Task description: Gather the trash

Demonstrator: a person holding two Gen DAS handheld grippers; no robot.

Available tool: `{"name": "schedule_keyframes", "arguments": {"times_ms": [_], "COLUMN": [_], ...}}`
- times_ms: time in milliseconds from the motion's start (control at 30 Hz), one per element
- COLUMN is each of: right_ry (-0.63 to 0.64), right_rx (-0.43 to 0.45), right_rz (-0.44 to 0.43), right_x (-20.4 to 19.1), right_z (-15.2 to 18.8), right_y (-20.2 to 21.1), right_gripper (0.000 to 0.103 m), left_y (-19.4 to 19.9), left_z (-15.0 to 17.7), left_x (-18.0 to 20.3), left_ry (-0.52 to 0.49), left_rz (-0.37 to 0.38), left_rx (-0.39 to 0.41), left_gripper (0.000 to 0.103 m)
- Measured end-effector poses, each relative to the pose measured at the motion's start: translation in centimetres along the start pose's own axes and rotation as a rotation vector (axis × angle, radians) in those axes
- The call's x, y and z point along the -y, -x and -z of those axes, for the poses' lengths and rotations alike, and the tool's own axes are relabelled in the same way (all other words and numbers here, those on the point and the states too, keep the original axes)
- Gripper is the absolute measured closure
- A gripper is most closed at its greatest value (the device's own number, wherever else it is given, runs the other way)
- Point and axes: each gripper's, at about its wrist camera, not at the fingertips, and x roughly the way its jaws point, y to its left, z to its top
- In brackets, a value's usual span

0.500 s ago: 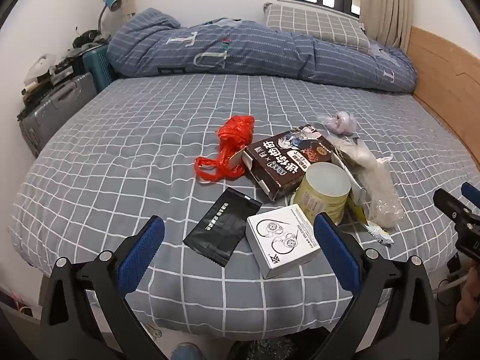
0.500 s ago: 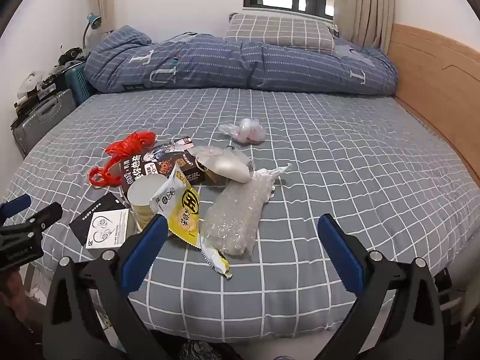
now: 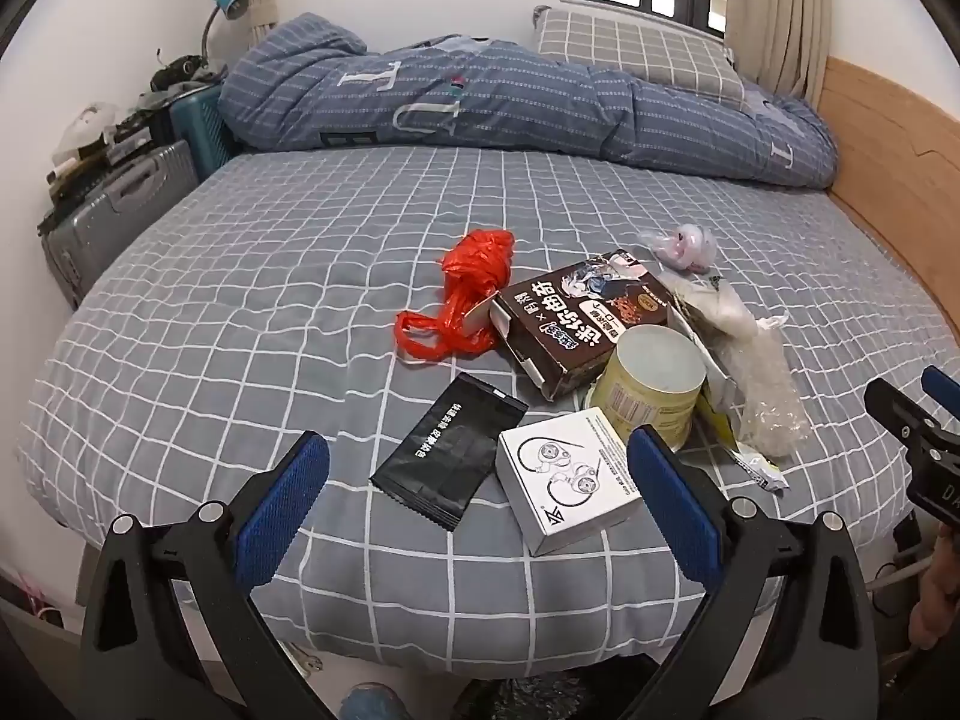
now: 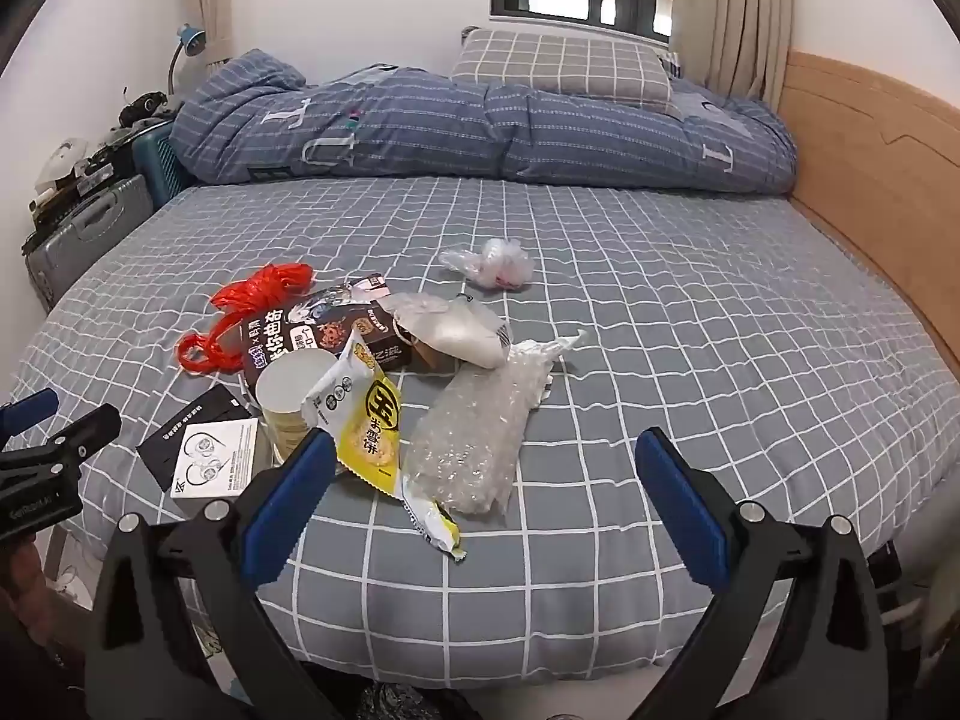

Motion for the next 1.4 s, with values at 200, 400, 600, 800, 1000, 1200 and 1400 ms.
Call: {"name": "schedule_keyframes", "arguments": {"times_ms": [200, 400, 600, 800, 1000, 1200, 1400], "right_ry": [-0.001, -0.001, -0.003, 0.001, 0.003, 0.004, 0.003], "right_rx": [0.004, 0.009, 0.01, 0.01, 0.011, 0.011, 0.011], "right_rz": [-0.003, -0.002, -0.002, -0.005, -0.009, -0.009, -0.009], "right_x": [-0.02, 0.04, 0.07, -0.1, -0.25, -0.26, -0.21], "right_z": [-0.02, -0.09, -0.09, -0.21, -0.28, -0.29, -0.28], "right_y": [-0.02, 0.02, 0.03, 0.05, 0.07, 0.07, 0.07], "right_gripper": [0.007, 0.007, 0.007, 0.007, 0.007, 0.007, 0.007], "left_y": [-0.07, -0.05, 0.03, 0.17, 0.55, 0.63, 0.71], "left_z": [0.02, -0.01, -0.05, -0.06, -0.14, -0.16, -0.19], "left_x": [0.19, 0.02, -0.11, -0.22, -0.12, 0.0, 0.08], "left_ry": [-0.009, -0.005, -0.004, -0.001, 0.0, -0.001, -0.002], "left_rz": [-0.006, -0.011, -0.015, -0.025, -0.028, -0.028, -0.029], "left_rx": [-0.001, -0.005, -0.007, -0.007, -0.001, -0.001, 0.0], "left_gripper": [0.006, 0.006, 0.006, 0.006, 0.006, 0.006, 0.006]}}
